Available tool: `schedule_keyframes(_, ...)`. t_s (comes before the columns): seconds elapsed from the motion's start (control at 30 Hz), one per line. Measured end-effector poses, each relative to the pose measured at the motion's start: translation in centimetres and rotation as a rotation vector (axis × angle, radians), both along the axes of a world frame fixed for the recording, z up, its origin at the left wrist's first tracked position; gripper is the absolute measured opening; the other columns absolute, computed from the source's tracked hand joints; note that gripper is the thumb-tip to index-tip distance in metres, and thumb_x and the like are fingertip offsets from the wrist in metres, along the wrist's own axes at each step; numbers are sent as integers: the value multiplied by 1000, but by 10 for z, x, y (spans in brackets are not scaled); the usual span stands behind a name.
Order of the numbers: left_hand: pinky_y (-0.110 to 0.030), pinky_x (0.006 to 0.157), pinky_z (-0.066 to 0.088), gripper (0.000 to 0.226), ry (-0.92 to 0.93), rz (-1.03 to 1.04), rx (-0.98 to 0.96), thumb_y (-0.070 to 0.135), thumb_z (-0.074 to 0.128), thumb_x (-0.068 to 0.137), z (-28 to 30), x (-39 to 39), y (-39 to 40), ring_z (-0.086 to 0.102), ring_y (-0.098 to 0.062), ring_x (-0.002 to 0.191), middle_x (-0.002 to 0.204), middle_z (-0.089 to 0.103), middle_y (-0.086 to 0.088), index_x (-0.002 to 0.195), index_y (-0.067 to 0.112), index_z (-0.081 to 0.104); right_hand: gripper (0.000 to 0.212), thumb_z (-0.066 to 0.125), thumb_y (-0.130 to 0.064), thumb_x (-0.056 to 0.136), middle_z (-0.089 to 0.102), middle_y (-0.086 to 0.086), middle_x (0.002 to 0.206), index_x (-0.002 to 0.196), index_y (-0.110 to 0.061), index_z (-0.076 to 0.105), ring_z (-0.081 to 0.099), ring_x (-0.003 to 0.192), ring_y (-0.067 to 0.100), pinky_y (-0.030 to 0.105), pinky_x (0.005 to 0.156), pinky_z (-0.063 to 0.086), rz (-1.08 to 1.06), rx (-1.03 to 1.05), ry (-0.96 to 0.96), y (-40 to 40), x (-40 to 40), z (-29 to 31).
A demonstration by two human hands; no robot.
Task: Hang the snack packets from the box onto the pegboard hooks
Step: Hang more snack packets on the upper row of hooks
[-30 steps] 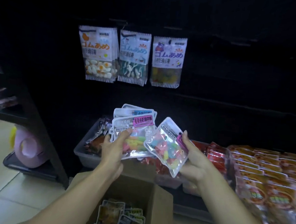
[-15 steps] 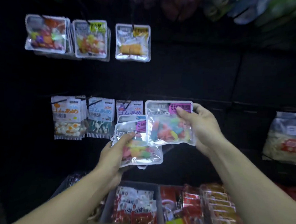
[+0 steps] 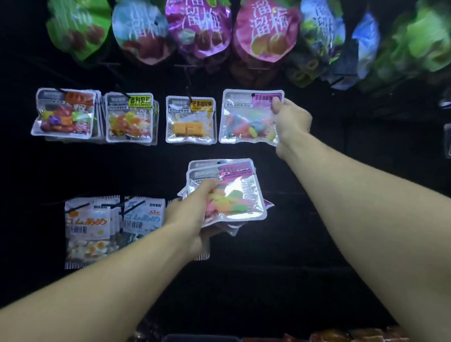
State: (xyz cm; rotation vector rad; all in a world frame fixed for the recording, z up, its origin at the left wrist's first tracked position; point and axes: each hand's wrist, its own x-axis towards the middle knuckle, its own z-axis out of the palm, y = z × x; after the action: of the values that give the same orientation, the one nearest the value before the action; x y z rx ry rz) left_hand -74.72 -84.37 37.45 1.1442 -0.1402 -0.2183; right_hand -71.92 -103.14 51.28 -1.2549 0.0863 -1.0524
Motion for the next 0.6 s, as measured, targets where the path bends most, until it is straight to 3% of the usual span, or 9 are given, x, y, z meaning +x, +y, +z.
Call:
schedule_keyframes(0.13,-25,35,51,47,-52,35,26,29,85,87,18,3,-5,66,-14,36,55,72,-3,125,6,70,27,72,-20,96,78,0,86,70,-24,71,77,89,25,46,86,64,-96,2,-37,1,17,16)
schedule_keyframes(0.2,-21,32,47,49,-76,44,42,29,84,87,20,6,-6,61,-10,32,59,73,-3,127,5,70,26,71,-21,97,76,0,88,72,-24,69,77,90,25,44,87,64,-138,11,-22,0,22,21)
schedule_keyframes(0.3,-23,37,51,70,-108,57,84,38,88,80,17,11,-7,66,-9,38,79,81,-5,139,10,63,23,69,-20,98,75,-1,91,77,-27,68,75,89,23,39,88,63,-194,18,-12,-2,26,24)
schedule_keyframes(0.47,-27,44,55,77,-135,31,104,37,87,83,12,10,-9,72,-12,46,64,78,-3,144,12,48,13,68,-20,99,76,1,98,88,-25,72,75,86,21,30,74,62,-245,-20,38,-5,28,22)
schedule_keyframes(0.6,-28,50,58,84,-123,41,105,42,90,76,8,13,-10,79,-18,63,76,82,-3,145,14,50,14,68,-23,99,75,-1,95,86,-26,72,72,85,20,29,77,59,-277,-71,66,-10,29,18)
